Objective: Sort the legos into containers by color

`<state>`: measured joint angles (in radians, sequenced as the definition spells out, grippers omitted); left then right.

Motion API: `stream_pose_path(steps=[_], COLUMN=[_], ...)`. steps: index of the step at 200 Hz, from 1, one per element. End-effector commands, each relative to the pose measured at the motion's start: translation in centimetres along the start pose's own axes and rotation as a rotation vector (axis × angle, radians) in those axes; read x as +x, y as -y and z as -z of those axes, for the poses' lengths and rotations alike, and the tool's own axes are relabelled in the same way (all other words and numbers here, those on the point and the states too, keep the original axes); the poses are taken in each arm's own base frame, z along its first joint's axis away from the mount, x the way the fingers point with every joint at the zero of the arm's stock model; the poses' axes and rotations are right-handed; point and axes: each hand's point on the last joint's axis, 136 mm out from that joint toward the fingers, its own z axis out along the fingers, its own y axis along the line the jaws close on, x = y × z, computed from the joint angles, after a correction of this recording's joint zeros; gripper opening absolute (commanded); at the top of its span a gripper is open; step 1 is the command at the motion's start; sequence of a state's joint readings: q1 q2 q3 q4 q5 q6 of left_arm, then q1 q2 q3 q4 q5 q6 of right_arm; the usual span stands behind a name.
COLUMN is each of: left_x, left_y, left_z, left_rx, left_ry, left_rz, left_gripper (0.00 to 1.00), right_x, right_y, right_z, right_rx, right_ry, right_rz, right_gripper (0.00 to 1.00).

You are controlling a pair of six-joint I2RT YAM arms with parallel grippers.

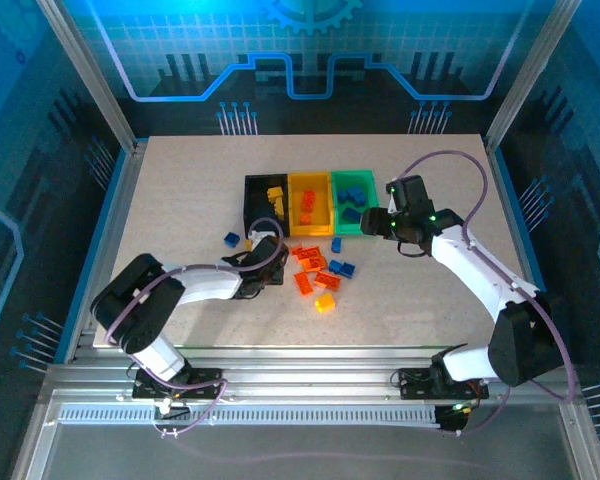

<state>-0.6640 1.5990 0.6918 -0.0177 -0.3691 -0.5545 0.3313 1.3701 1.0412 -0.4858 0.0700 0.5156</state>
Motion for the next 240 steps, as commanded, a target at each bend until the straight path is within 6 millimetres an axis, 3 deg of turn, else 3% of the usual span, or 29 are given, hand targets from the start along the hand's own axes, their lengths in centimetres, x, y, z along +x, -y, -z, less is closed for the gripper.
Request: stream_pose_path(steps=[1, 25, 51, 70, 99, 115, 132, 153, 192, 208, 219, 240], left_x=[1.9, 1.9, -0.2, -3.1, -10.6, -14.2, -16.7, -18.0, -19.4, -19.5, -19.6, -20.5], left_y=[0.0, 1.0, 3.1, 3.0, 2.5, 2.0, 0.8, 0.6, 0.2, 0.1, 0.5, 1.3], left_z=[2.1, 5.5, 9.4, 10.7, 11.4, 10.1, 6.7, 2.7, -1.6, -2.7, -2.8, -1.2], left_rx=[0.042, 0.113, 0.201, 0.231, 0.204, 0.151, 0.09, 0.064, -0.02, -0.037, -0.028, 0.025], left_ry=[-0.073, -0.146, -0.217, -0.227, -0.058, 0.016, 0.023, -0.009, -0.019, -0.04, -0.044, -0.017], left_rz=[0.049, 0.108, 0.141, 0.221, 0.24, 0.234, 0.271, 0.294, 0.28, 0.278, 0.279, 0.307], left_gripper=[0.28, 0.27, 0.27, 0.25, 0.27, 0.28, 0.27, 0.25, 0.3, 0.39, 0.52, 0.74], right_x=[-0.1, -0.1, 0.0, 0.0, 0.1, 0.4, 0.6, 1.0, 1.6, 1.8, 1.9, 2.3], right_y=[0.3, 0.2, 0.1, -0.1, 0.1, 0.3, 0.5, 0.7, 0.8, 0.7, 0.5, 0.3], right_z=[0.3, 0.2, -0.1, -0.2, -0.3, -0.5, -0.8, -1.1, -0.9, -0.6, -0.3, 0.3], right_rx=[-0.001, -0.006, -0.014, -0.026, -0.019, -0.009, -0.002, 0.005, 0.004, -0.002, -0.015, -0.025], right_ry=[0.004, -0.002, -0.006, -0.006, -0.01, -0.015, -0.021, -0.034, -0.048, -0.049, -0.056, -0.064], right_rz=[-0.008, -0.011, -0.015, -0.022, -0.024, -0.022, -0.028, -0.028, -0.019, -0.019, -0.014, -0.001], right_gripper=[0.66, 0.66, 0.66, 0.66, 0.66, 0.66, 0.66, 0.66, 0.66, 0.66, 0.67, 0.69])
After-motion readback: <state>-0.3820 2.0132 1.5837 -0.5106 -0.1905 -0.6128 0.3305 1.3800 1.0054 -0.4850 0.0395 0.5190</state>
